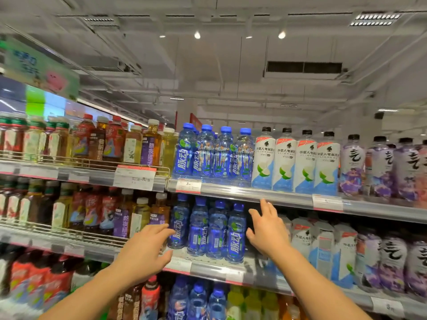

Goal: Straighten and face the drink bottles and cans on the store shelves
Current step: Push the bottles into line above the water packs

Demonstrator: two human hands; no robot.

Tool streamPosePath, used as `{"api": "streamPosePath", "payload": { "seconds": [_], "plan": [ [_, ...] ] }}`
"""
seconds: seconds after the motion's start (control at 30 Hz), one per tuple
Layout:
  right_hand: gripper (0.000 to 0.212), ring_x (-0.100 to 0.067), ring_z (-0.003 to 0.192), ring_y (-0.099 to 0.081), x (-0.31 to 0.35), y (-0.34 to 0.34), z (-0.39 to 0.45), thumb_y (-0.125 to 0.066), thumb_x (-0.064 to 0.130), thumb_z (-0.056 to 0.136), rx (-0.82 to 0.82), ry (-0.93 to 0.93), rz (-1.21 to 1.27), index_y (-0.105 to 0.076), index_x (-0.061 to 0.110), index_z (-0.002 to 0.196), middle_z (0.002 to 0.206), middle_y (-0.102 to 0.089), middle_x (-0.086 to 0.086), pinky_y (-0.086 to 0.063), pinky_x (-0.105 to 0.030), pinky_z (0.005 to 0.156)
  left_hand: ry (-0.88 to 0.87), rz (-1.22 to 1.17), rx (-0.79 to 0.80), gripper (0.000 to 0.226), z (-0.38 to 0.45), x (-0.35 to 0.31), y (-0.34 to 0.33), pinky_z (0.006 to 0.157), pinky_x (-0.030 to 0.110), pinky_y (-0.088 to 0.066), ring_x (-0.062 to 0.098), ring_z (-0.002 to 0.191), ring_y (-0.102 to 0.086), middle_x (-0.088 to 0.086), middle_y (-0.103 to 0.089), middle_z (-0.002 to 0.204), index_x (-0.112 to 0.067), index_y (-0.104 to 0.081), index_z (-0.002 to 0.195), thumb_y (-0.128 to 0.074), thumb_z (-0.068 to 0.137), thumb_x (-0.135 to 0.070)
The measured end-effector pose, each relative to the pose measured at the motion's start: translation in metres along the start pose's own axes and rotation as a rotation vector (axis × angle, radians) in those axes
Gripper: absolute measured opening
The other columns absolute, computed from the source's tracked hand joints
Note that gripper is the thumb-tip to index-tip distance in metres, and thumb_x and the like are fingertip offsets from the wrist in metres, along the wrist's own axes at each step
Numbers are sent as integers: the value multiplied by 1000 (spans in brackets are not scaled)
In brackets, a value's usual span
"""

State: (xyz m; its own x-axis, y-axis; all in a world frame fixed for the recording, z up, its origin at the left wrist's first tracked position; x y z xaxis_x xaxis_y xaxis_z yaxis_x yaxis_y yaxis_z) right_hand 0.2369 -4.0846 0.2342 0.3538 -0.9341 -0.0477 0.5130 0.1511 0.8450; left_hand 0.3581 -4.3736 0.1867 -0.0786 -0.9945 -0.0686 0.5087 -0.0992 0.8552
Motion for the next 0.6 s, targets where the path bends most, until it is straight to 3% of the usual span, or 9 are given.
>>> {"api": "streamPosePath", "payload": {
  "seconds": [0.1, 0.27, 0.6],
  "plan": [
    [55, -33, 155, -13, 17, -5, 2, -52, 41, 99, 43, 72, 5, -41, 21, 148, 169, -9, -15, -37, -47, 116, 2, 14, 5, 81, -2, 6, 6, 119, 29, -29, 10, 146, -33, -11, -38, 158, -35, -42, 149, -22, 78, -67],
    [60, -30, 153, -23, 65, -5, 10, -53, 45, 98, 71, 195, 25, -39, 23, 153, 169, -15, -11, -37, -45, 117, 10, 11, -21, 60, -5, 30, 17, 118, 31, -30, 12, 146, -33, -7, -38, 159, -29, -41, 152, -50, 96, -49],
    [58, -27, 146, -35, 171, 27, 55, -56, 42, 98, -32, 283, 57, -43, 21, 151, 165, -27, -5, -42, -40, 110, 19, 69, -30, 73, 18, 133, 36, 124, 39, -21, 18, 155, -8, -8, -10, 169, -31, -18, 160, -49, 97, -50]
  ]
}}
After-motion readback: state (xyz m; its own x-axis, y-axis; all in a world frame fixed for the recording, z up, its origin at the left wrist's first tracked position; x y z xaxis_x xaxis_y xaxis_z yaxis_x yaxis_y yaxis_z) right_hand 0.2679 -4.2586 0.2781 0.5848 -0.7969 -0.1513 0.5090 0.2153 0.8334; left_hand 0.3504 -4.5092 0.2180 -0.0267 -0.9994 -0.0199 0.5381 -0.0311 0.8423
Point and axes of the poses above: each hand's wrist, its own z-axis towards the middle knuckle, its own y-axis out of the back of the hand, x = y × z, the point moved 7 cm from there along z, towards the middle knuckle
